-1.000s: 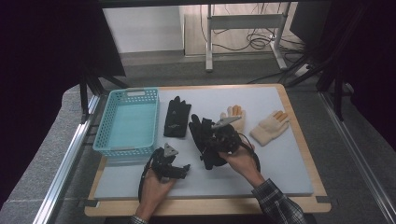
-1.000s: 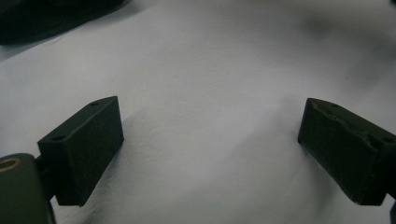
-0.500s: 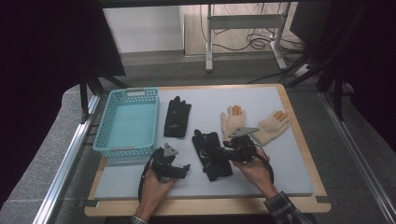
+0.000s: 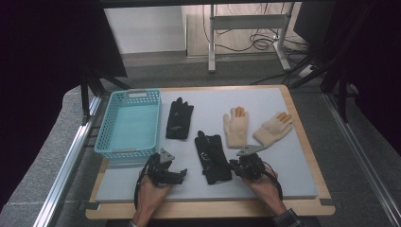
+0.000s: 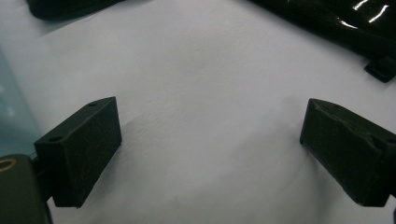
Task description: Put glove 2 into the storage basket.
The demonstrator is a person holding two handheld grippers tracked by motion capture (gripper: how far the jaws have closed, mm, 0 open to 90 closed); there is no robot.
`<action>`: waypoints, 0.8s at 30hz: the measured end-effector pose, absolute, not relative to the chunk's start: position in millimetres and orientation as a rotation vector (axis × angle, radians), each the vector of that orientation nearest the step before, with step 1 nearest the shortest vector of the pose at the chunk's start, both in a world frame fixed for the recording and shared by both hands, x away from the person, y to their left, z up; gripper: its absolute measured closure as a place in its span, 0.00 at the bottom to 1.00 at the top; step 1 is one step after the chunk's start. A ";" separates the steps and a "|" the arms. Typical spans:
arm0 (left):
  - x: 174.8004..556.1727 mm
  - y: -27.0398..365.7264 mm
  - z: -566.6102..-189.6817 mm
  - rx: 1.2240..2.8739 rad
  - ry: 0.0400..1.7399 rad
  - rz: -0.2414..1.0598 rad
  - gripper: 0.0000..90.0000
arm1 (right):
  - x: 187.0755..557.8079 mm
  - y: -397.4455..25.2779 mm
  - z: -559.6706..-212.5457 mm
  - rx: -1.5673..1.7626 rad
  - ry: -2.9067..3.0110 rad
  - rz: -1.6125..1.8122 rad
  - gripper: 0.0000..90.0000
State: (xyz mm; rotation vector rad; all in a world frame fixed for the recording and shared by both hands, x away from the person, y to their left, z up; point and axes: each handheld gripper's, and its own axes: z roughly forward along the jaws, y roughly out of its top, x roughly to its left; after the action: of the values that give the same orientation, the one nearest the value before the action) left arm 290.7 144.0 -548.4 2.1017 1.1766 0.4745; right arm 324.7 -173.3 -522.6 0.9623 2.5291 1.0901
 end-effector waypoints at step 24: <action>292.4 151.1 -550.2 2.097 1.192 0.424 0.05 | 413.5 -102.1 -496.4 0.898 2.502 1.164 0.50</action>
State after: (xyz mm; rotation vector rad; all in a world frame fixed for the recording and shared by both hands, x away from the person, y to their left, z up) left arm 292.4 151.1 -550.2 2.0965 1.1917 0.4244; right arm 413.5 -102.1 -496.4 0.8984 2.5016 1.1637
